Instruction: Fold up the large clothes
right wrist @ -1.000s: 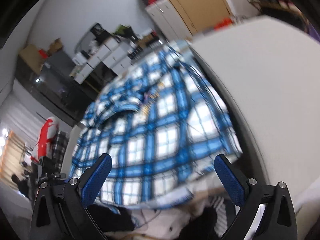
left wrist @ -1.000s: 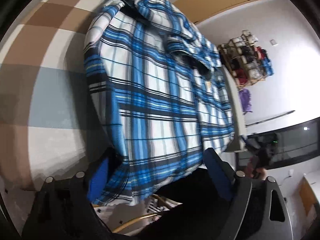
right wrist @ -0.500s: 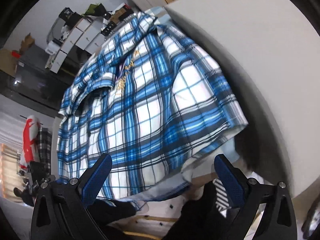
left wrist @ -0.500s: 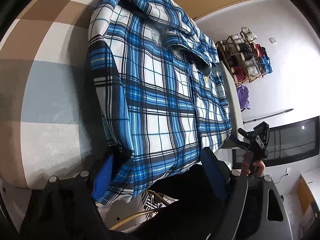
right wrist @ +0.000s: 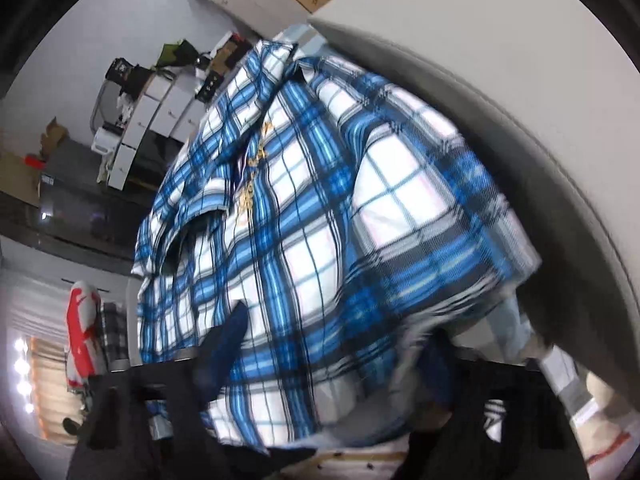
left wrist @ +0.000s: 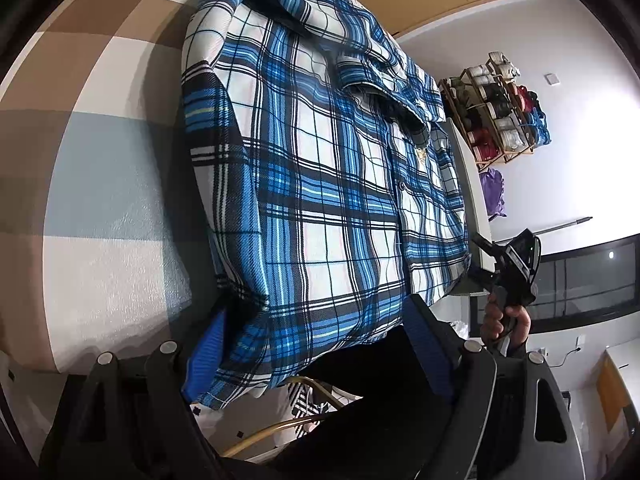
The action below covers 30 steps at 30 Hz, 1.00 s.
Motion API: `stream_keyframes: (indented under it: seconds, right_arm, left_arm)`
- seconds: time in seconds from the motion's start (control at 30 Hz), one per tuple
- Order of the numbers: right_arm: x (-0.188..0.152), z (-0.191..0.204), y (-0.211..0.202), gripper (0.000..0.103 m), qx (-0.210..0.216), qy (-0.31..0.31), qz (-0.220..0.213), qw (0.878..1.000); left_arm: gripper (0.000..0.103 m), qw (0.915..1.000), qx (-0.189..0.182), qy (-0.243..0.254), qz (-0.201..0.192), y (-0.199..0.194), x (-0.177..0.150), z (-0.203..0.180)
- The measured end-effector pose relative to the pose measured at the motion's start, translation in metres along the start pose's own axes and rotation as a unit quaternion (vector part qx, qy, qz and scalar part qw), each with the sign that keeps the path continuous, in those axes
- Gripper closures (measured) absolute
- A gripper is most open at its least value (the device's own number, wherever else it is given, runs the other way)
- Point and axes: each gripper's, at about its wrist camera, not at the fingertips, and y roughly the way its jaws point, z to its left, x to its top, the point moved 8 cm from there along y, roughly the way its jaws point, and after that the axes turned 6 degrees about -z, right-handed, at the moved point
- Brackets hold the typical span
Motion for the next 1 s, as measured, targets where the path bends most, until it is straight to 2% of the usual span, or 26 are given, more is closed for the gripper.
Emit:
stream_keyframes:
  seconds: [0.03, 0.07, 0.1, 0.13, 0.2, 0.23, 0.3, 0.33, 0.5, 0.67, 0.73, 0.8, 0.87, 0.9, 0.97, 1.0]
  right_arm:
    - [0.001, 0.0, 0.001, 0.069, -0.004, -0.007, -0.003, 1.0]
    - [0.001, 0.002, 0.002, 0.079, -0.003, -0.015, -0.007, 1.0]
    - [0.002, 0.003, 0.0, 0.095, -0.007, -0.031, -0.014, 0.999]
    - [0.003, 0.004, -0.003, 0.1, -0.016, -0.044, -0.023, 0.999]
    - [0.007, 0.003, -0.014, 0.1, -0.02, -0.066, -0.051, 0.996]
    - [0.01, 0.003, -0.021, 0.101, -0.025, -0.078, -0.061, 0.995]
    - [0.012, 0.003, -0.03, 0.101, -0.027, -0.088, -0.075, 0.993]
    - [0.013, 0.004, -0.035, 0.101, -0.026, -0.093, -0.081, 0.992]
    - [0.01, 0.011, -0.049, 0.101, -0.014, -0.124, -0.097, 0.987]
    - [0.01, 0.022, -0.052, 0.101, 0.007, -0.133, -0.101, 0.986]
    - [0.01, 0.027, -0.05, 0.101, 0.007, -0.14, -0.102, 0.985]
    - [0.01, 0.029, -0.048, 0.101, 0.015, -0.137, -0.099, 0.986]
    - [0.008, 0.029, -0.046, 0.101, 0.021, -0.131, -0.098, 0.986]
    - [0.007, 0.03, -0.044, 0.101, 0.025, -0.13, -0.096, 0.987]
    - [0.005, 0.029, -0.04, 0.101, 0.023, -0.13, -0.095, 0.987]
    - [0.004, 0.029, -0.038, 0.101, 0.021, -0.132, -0.093, 0.987]
  left_arm:
    - [0.023, 1.0, 0.002, 0.003, -0.001, 0.0, 0.0, 0.0]
    - [0.023, 1.0, 0.005, 0.007, 0.0, 0.0, -0.001, -0.001]
    - [0.023, 0.9998, 0.013, 0.012, 0.0, 0.0, -0.001, -0.001]
    - [0.023, 0.9997, 0.018, 0.015, -0.001, 0.0, -0.001, -0.001]
    - [0.026, 0.9995, 0.027, 0.017, -0.004, 0.0, -0.002, -0.001]
    - [0.034, 0.999, 0.04, 0.019, -0.007, 0.0, -0.003, 0.001]
    - [0.067, 0.9978, 0.064, 0.017, -0.009, -0.001, -0.004, 0.006]
    - [0.103, 0.9975, 0.07, 0.011, -0.001, 0.0, -0.006, 0.01]
    - [0.103, 0.9991, 0.04, -0.001, -0.013, -0.009, -0.003, 0.004]
    - [0.103, 0.9975, -0.04, -0.046, -0.036, -0.018, 0.007, 0.002]
    - [0.103, 0.9962, -0.044, -0.067, -0.033, -0.013, 0.009, 0.008]
    - [0.099, 0.9956, -0.031, -0.085, -0.021, -0.005, 0.009, 0.015]
    - [0.074, 0.9951, -0.015, -0.097, -0.014, 0.001, 0.01, 0.022]
    - [0.066, 0.9952, -0.013, -0.096, -0.016, 0.001, 0.01, 0.021]
    - [0.033, 0.9958, 0.008, -0.086, -0.03, -0.001, 0.012, 0.02]
    - [0.029, 0.9958, 0.02, -0.081, -0.039, -0.003, 0.01, 0.021]
